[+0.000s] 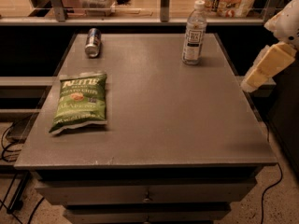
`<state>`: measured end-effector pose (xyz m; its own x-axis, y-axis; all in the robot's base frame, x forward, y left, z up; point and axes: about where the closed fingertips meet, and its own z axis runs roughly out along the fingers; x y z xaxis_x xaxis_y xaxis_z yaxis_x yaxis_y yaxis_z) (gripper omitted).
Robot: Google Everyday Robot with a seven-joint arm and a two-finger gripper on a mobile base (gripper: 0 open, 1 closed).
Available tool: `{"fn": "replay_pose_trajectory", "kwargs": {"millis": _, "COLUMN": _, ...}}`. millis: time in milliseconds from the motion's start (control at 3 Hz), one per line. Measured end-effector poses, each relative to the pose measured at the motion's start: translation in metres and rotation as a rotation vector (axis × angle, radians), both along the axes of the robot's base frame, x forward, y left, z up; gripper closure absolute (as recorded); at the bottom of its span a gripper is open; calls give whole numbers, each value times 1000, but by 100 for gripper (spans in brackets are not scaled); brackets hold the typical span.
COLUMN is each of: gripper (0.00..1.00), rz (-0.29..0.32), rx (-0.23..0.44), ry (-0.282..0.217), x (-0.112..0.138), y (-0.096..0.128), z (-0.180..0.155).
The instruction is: Knock blue plastic bottle over
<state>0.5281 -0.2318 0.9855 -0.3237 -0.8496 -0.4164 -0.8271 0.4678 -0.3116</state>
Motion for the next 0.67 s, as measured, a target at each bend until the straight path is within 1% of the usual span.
{"fn": "replay_pose_trajectory", "kwargs": {"millis": 333, "gripper": 0, "rz": -15, "rx": 4, "ry": -11, "x": 7, "y": 6, "z": -5}}
{"fn": "replay_pose_trajectory", "kwargs": {"millis": 667, "gripper": 0, "rz": -50, "rx": 114, "ry": -40, "x": 29, "y": 17, "z": -13}}
